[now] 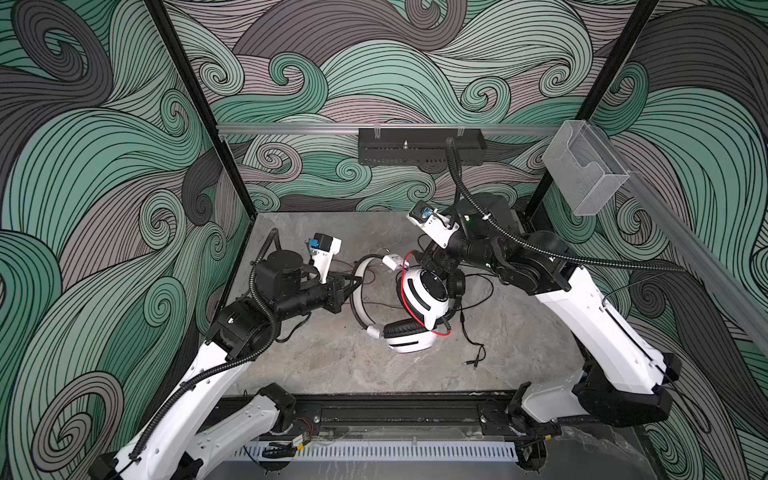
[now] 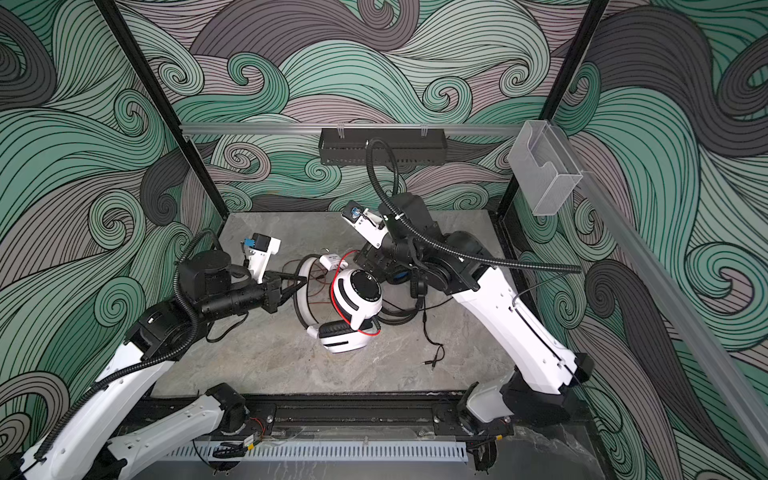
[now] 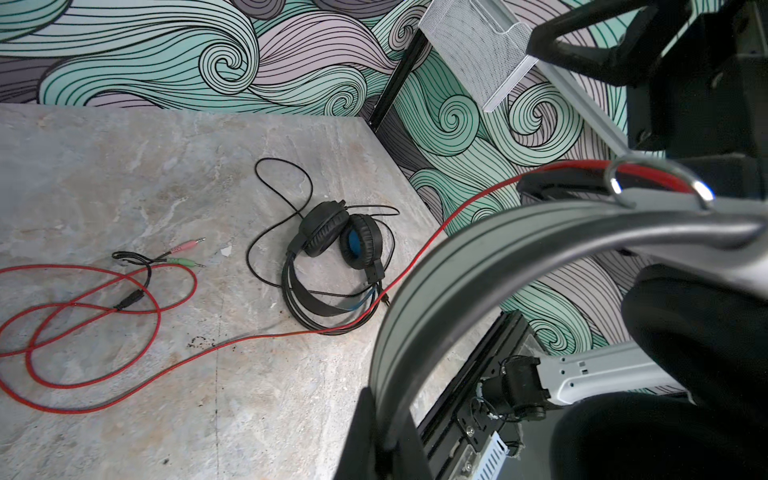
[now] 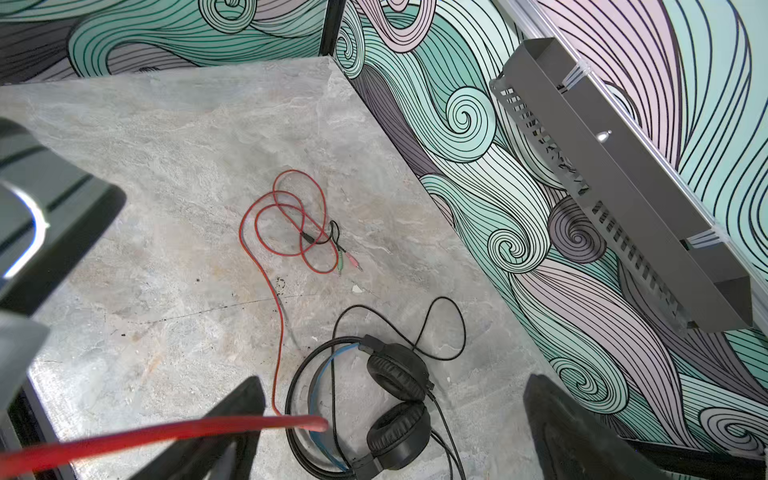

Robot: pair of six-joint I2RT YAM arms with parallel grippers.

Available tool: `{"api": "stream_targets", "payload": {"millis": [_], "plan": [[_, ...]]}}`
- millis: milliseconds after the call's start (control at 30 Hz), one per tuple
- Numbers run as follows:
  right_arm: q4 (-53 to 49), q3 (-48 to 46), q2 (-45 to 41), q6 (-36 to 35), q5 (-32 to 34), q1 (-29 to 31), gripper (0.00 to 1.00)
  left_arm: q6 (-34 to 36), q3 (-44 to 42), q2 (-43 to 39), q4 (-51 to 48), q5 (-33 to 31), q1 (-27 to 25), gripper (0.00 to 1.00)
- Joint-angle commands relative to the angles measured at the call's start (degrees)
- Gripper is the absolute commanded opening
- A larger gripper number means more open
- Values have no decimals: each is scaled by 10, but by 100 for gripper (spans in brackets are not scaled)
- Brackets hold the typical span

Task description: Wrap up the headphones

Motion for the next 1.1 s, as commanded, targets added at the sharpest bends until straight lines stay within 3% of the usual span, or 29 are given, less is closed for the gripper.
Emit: {"api": "stream_targets", "payload": {"millis": [0, 167, 333, 733, 900, 1067], "plan": [[13, -3, -7, 16, -19, -10, 99, -64, 0, -14, 83, 34, -1, 0], [27, -29, -20, 35, -63, -33, 99, -77, 15, -9, 90, 52, -1, 0], [56, -33, -29, 82, -173, -87, 99, -68, 58, 1, 64, 43, -1, 0], [215, -154, -97, 124, -313, -126, 100, -50, 191, 49, 5, 9, -1, 0], [344, -310, -170, 149, -404, -151, 100, -44, 273, 78, -38, -32, 0, 0], [392, -393, -187, 162, -487, -151, 100, -35, 318, 98, -54, -63, 0, 0]]}}
